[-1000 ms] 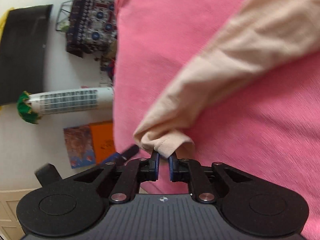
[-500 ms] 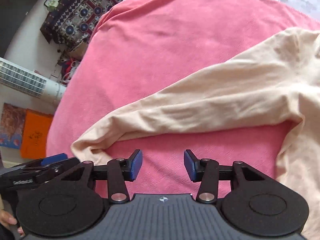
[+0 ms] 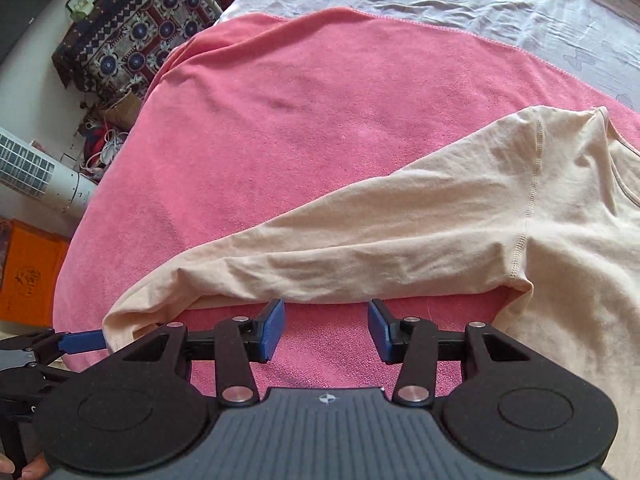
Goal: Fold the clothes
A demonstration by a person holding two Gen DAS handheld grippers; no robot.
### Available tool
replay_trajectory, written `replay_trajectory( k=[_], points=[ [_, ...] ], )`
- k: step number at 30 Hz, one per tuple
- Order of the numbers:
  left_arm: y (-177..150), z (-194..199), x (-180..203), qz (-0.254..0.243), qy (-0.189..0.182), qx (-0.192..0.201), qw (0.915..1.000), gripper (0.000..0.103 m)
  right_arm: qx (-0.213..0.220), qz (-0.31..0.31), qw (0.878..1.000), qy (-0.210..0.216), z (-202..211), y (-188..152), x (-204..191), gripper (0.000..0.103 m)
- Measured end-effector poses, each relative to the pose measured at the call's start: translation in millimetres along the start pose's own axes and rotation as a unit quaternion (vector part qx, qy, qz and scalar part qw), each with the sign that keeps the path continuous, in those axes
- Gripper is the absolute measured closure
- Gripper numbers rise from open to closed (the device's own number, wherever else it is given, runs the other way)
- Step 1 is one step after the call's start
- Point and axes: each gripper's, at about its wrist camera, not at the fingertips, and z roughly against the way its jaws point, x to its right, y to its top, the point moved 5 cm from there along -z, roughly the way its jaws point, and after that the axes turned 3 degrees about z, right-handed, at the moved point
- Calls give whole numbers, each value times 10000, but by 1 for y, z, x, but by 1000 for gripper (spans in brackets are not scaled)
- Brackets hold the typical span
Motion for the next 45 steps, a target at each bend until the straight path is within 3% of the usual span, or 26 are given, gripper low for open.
replay_trajectory(
  k=[14,16,18,25,27,34,39,45],
  points=[
    [-12,-9,3,-95,107,-37,9999,7,19,-34,10000,-27,11,-14,6,55],
    [-10,-10,0,-60,122,-24,9999,16,31,-12,10000,0,11,-14,2,53],
    [-9,-11,-3,-9,74,-23,10000,32,27,-17,10000,14,10,-15,-1,53],
    [-11,-6,-8,-72,19,152,9999,66,90,-2,10000,-13,9,-13,-6,53],
    [-11,-5,-11,-38,-1,206,9998,90,119,-17,9999,-49,9,-12,-5,53],
    [4,6,-18,-164,155,522,9984,95,306,-240,9970,-674,13,1,25,53],
    [45,15,-19,-292,276,899,9951,96,469,-749,9889,-1198,21,4,62,51],
    [90,53,-28,-426,439,1576,9856,96,636,-1306,9732,-1783,30,4,105,46]
  ],
)
